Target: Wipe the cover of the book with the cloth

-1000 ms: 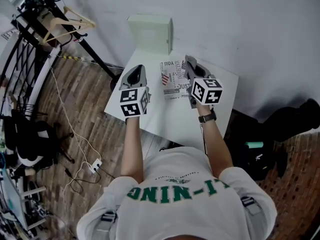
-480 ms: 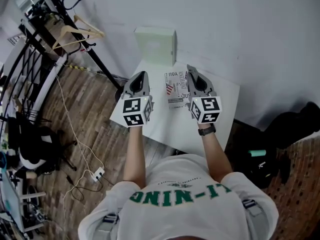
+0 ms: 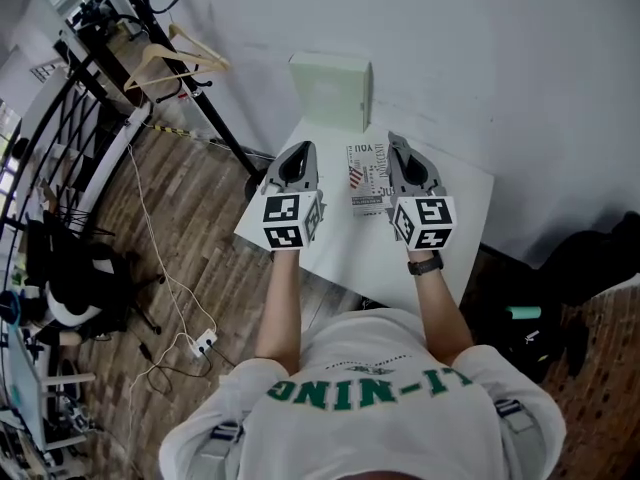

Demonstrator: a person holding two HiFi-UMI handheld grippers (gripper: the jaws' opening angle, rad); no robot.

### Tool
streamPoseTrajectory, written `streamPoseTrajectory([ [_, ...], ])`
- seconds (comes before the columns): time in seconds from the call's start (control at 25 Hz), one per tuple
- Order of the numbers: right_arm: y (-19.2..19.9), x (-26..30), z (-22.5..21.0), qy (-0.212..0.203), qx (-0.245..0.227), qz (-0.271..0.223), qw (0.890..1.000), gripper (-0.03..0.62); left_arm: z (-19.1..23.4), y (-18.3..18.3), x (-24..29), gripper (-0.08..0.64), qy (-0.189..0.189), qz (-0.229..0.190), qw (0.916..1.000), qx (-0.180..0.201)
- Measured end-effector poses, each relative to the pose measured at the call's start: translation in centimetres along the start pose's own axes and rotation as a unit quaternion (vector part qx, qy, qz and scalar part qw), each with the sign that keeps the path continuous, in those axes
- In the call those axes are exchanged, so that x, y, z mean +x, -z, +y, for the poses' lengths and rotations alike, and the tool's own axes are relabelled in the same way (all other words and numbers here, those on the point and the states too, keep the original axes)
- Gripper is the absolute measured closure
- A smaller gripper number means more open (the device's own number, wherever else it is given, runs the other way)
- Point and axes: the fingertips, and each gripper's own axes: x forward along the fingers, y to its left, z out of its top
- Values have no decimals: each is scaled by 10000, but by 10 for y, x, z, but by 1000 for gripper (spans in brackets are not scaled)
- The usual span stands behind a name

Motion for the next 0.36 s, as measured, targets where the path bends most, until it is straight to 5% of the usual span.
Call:
streamPoseTrajectory([
  [0.36, 8, -5, 2, 105, -118, 162, 9997, 560, -8, 5, 2, 548, 147, 45, 9999, -2],
])
